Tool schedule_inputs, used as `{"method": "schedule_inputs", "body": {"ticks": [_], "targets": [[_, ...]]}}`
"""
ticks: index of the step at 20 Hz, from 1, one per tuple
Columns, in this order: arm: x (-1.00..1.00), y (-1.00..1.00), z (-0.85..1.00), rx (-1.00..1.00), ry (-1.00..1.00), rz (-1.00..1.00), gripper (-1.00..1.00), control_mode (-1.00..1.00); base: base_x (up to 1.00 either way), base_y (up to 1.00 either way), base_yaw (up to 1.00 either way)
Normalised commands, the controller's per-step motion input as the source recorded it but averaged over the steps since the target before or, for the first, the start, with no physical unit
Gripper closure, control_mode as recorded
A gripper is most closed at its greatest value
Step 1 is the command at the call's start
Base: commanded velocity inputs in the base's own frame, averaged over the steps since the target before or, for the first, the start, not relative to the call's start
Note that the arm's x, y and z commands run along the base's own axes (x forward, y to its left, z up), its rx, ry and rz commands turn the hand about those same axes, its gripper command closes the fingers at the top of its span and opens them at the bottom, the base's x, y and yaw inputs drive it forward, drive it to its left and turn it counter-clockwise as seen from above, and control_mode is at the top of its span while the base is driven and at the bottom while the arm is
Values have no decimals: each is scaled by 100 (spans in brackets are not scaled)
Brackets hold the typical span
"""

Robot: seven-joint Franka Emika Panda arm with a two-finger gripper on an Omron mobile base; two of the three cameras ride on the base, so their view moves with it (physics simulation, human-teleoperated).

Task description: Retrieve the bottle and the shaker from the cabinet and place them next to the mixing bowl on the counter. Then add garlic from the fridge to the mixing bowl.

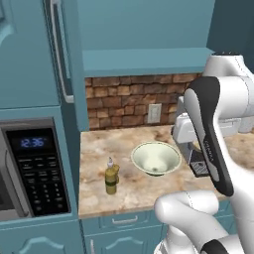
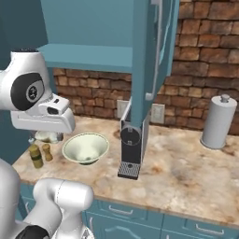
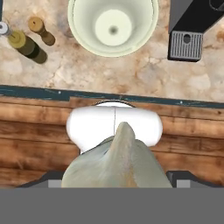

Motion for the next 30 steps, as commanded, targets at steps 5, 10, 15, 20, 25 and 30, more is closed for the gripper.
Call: {"method": "schedule_inputs", "body": {"ticks": [5,10,15,20,25,30], "targets": [[0,0,0,0,0,0,100,100,23,40,-15],[0,0,0,0,0,0,100,100,30,27,-13],[29,2,-21,0,0,0,100,-100,35,0,0],[74,2,-81,0,0,0,100,-100,0,0,0],[61,0,-78,2,-2,0,100,-100,0,0,0],[58,1,-68,0,-6,0,100,-100,0,0,0]]}}
